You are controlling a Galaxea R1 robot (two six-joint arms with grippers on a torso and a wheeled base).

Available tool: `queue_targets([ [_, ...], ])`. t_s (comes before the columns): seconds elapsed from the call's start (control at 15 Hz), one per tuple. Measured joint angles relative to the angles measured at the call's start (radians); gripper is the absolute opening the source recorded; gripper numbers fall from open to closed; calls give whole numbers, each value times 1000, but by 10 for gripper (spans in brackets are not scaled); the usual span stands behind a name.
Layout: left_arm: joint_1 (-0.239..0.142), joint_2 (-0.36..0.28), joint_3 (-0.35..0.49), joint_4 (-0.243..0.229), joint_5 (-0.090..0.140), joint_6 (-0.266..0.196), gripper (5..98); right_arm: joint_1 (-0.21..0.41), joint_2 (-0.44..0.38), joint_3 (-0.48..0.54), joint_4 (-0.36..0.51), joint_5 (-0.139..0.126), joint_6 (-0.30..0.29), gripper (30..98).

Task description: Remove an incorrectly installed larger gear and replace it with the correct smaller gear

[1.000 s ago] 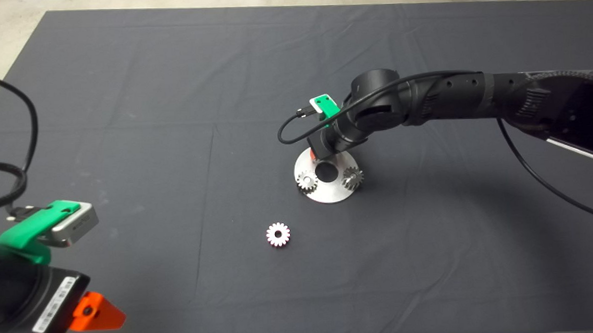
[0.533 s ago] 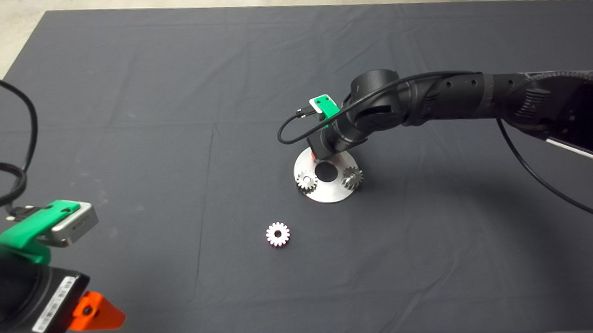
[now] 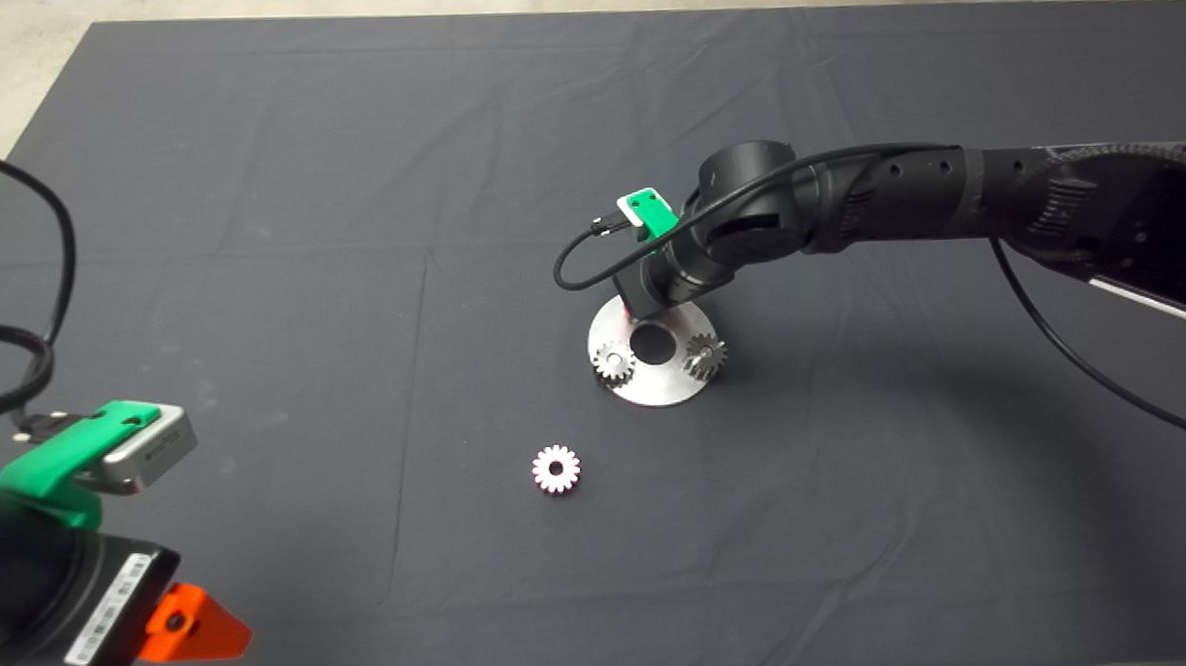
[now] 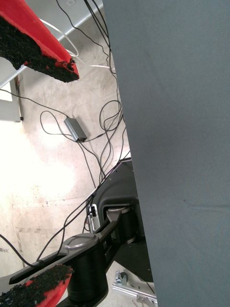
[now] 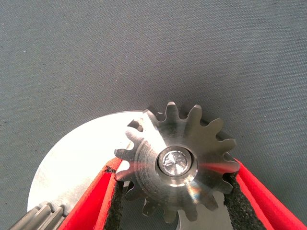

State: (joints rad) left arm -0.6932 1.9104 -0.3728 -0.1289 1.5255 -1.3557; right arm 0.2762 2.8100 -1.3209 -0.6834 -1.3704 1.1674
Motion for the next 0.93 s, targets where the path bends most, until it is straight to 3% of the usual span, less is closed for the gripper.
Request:
queue_targets([
  [0.93, 0, -2, 0, 0, 0, 0, 977, 4, -3, 19, -1, -13, 8, 442],
])
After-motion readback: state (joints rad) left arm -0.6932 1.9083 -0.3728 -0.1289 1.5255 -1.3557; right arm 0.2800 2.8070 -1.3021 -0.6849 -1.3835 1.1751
